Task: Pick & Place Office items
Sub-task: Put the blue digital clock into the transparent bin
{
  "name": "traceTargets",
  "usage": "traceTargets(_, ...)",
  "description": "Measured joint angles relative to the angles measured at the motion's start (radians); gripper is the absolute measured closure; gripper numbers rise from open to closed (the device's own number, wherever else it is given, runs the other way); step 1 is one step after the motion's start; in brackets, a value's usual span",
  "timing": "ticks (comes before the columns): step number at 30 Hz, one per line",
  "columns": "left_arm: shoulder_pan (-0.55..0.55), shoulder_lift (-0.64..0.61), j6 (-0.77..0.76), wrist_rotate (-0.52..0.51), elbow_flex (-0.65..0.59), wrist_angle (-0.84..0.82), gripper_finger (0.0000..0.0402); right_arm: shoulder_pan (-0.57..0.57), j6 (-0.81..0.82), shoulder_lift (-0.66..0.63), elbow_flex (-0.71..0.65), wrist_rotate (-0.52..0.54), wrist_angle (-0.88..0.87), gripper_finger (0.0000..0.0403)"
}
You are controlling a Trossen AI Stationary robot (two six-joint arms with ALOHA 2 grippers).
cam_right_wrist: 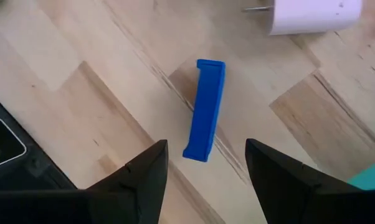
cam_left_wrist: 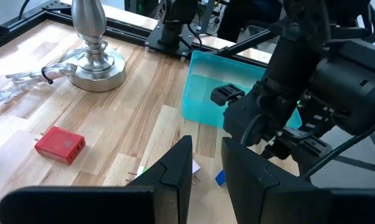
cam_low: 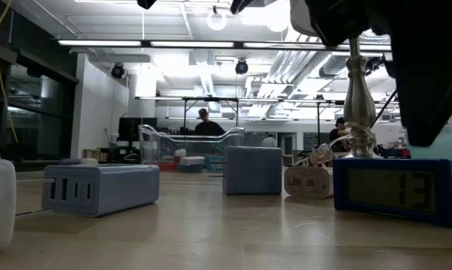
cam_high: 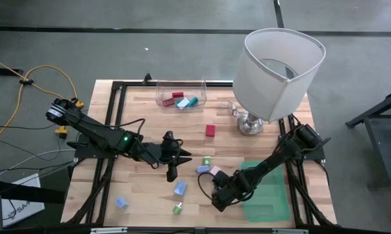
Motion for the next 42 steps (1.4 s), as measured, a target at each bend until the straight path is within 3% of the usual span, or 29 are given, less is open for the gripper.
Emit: traceTargets(42,0.000,0.000,0.000,0.000,-0.001,0.023,0.0319,-0.006,-0.014,0.055,-0.001,-0.030,0.034,0.0203)
